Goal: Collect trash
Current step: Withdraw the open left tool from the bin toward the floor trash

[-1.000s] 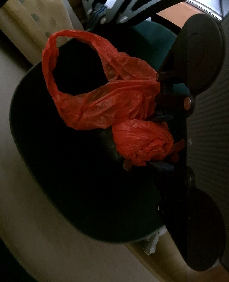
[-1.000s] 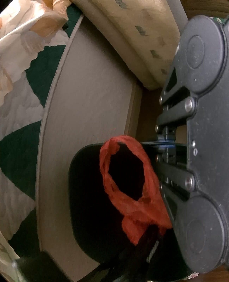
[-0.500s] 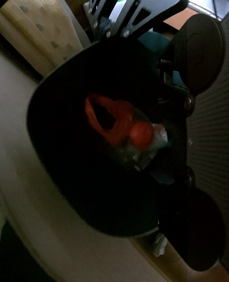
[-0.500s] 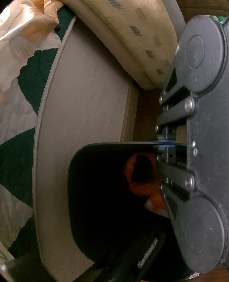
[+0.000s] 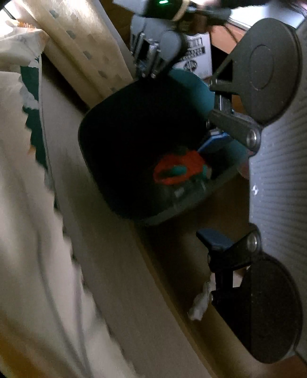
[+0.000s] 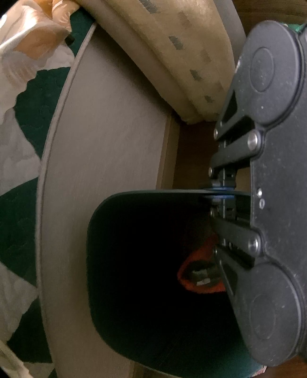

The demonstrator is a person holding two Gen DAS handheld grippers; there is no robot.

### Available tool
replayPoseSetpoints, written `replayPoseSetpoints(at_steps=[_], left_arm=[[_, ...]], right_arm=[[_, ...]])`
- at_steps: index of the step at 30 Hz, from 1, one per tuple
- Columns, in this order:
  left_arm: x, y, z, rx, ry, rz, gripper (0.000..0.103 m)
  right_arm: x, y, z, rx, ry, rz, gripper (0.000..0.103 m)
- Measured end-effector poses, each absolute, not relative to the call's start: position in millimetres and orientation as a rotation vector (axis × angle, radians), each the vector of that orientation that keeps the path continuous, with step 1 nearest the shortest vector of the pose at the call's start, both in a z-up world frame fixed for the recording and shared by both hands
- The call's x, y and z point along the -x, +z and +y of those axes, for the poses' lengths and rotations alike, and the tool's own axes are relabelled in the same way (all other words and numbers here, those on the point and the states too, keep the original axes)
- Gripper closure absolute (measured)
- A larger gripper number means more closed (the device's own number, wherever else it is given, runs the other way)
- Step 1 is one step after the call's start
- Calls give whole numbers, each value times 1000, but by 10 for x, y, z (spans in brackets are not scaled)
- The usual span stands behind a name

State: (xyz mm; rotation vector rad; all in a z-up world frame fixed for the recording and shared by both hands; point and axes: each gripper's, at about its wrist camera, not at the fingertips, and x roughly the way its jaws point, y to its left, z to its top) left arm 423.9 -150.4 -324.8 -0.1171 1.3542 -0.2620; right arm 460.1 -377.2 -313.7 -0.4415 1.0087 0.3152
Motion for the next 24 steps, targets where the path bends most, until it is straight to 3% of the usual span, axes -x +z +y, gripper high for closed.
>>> replayPoseSetpoints(at_steps=[5, 17, 24], left_arm=[[-3979, -3417, -1064, 81, -167, 1388, 33], [-3720, -5100, -207, 306, 162, 1721, 33], [-3520, -5777, 263, 539, 344, 1776, 33]], right_arm=[[-4622, -3166, -3876, 437, 274, 1036, 100], [-4413, -3115, -4408, 398, 128, 1137, 100], [-4381, -3170, -4419, 408, 91, 1161, 98]])
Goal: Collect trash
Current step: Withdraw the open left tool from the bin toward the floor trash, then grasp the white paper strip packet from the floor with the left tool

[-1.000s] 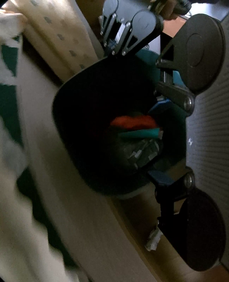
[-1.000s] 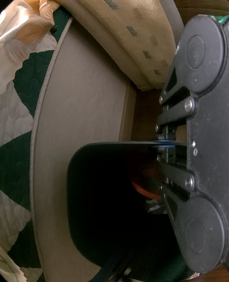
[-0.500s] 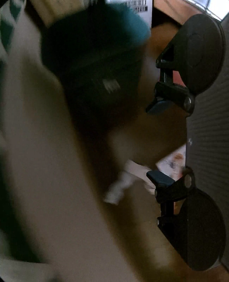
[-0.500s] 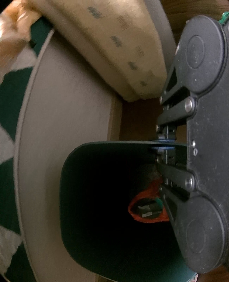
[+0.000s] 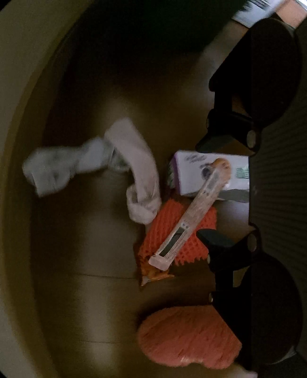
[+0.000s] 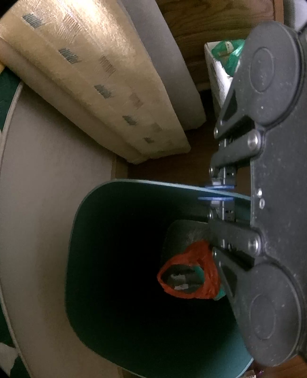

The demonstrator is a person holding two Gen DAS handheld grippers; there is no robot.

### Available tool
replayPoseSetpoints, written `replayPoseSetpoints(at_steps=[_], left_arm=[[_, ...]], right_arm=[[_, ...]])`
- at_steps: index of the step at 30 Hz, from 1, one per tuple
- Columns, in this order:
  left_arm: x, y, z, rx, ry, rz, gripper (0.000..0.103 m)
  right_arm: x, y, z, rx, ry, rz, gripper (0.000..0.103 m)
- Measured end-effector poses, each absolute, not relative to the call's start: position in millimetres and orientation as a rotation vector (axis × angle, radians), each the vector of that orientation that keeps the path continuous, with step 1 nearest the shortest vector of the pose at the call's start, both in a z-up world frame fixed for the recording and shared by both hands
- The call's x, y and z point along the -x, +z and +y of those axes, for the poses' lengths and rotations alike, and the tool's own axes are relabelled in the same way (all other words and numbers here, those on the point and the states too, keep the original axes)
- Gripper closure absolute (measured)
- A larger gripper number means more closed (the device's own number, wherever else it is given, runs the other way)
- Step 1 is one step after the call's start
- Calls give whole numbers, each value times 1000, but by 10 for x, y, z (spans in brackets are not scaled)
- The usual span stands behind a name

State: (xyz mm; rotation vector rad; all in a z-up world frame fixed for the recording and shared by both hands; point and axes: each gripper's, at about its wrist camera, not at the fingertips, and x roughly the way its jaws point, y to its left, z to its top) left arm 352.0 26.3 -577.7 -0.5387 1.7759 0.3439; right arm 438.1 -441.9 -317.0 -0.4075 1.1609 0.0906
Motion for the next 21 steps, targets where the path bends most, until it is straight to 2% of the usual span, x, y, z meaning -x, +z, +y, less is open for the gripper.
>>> replayPoseSetpoints(at_steps=[5, 14, 21], left_arm=[[-3374, -6078, 365, 594, 438, 1813, 33], [-3260, -6286, 409, 657, 516, 1804, 35], [-3336, -6226, 295, 607, 493, 1803, 63]], right_arm=[[-4439, -3176, -4370, 438, 87, 1180, 97], [-4450, -3210, -4320, 477, 68, 1191, 96], [-4464, -3216, -4304, 474, 52, 1193, 96]])
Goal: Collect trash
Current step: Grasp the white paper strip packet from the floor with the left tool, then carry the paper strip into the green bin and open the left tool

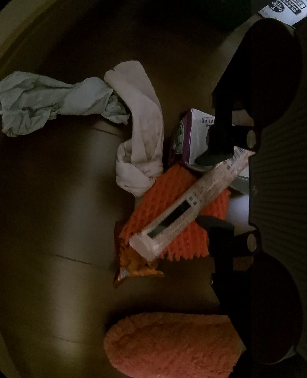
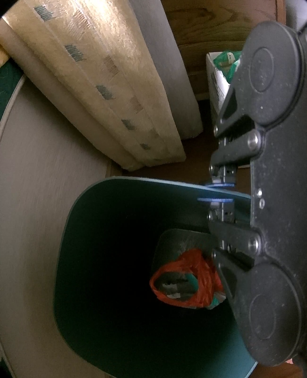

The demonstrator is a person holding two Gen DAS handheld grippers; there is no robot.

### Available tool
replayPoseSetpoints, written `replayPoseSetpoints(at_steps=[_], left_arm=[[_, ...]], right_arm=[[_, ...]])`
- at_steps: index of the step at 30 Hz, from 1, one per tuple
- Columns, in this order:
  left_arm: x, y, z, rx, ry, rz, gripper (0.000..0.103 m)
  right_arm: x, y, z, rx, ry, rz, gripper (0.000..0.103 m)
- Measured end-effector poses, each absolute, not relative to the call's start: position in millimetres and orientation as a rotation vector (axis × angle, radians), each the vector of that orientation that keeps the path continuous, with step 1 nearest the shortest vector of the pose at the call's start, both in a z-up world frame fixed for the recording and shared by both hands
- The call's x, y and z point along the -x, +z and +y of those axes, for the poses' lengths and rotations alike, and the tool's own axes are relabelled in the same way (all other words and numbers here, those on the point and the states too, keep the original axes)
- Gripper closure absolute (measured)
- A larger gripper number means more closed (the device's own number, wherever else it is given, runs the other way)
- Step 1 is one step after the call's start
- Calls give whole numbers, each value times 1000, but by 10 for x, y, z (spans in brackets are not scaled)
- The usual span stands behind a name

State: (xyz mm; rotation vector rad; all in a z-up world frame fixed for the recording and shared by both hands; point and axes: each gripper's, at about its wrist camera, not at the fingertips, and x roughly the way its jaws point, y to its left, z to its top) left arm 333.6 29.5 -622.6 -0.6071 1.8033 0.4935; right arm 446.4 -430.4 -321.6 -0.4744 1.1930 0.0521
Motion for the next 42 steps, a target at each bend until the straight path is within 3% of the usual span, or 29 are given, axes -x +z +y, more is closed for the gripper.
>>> replayPoseSetpoints(at_steps=[5, 11, 22, 36, 42], left_arm=[[-3344, -6090, 303, 581, 498, 1777, 79], [-3417, -5847, 238, 509, 499, 1733, 88], [-3576, -5013, 13, 417, 325, 1651, 89], [-3945, -3487, -1709, 193, -246, 1378, 89], [-4321, -3373, -2130, 189, -307, 1328, 89]], right_arm=[[-4454, -3206, -4321, 467, 52, 1183, 96], [-4439, -3188, -4351, 453, 62, 1167, 96], [-4449, -3185, -4374, 426, 77, 1123, 96], [-4400, -2993, -4225, 385, 199, 1004, 101], [-4386, -2956, -4087, 403, 220, 940, 101]])
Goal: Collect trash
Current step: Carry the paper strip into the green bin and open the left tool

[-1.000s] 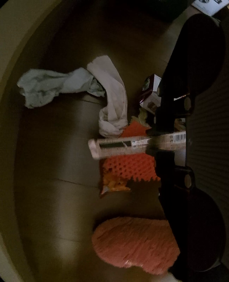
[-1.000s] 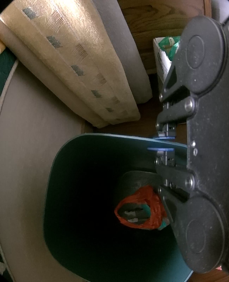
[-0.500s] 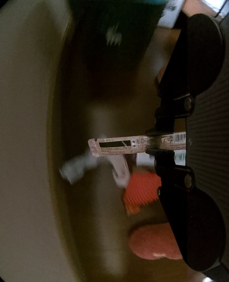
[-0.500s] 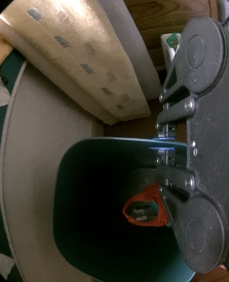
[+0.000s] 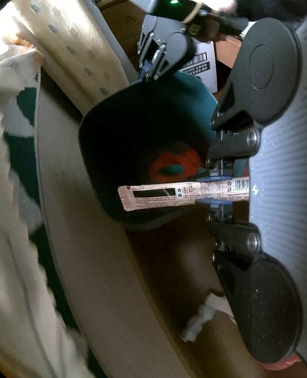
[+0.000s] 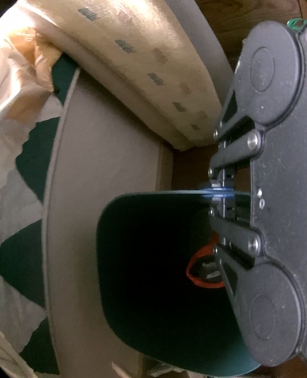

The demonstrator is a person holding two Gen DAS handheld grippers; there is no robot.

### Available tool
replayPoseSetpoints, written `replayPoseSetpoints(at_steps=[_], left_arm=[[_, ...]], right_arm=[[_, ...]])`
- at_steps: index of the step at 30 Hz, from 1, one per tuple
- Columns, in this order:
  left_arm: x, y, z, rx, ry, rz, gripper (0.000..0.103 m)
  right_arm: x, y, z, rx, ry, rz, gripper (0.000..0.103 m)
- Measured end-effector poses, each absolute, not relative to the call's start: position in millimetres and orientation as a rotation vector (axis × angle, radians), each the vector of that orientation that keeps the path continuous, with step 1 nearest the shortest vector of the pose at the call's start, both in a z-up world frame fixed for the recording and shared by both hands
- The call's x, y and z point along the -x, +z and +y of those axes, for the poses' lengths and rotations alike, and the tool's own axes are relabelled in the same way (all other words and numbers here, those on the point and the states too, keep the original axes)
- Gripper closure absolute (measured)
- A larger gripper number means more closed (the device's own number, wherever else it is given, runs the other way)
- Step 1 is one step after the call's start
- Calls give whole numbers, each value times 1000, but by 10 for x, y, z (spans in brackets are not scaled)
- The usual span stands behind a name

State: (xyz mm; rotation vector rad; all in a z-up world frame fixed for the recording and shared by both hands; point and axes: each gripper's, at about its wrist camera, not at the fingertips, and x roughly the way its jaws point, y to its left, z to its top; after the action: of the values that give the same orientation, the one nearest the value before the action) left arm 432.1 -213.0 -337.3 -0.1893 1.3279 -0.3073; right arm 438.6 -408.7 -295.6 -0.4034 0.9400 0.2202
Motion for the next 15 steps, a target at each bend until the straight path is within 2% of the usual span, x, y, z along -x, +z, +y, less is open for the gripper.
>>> replayPoseSetpoints(at_steps=[7, 15], left_arm=[[-4656, -3757, -2747, 114, -349, 1363, 89], [-4872, -4223, -3062, 14, -327, 1445, 89]], right_arm=[[-4402, -2964, -4077, 408, 244, 922, 102], [-4368, -2942, -4102, 385, 234, 927, 102]])
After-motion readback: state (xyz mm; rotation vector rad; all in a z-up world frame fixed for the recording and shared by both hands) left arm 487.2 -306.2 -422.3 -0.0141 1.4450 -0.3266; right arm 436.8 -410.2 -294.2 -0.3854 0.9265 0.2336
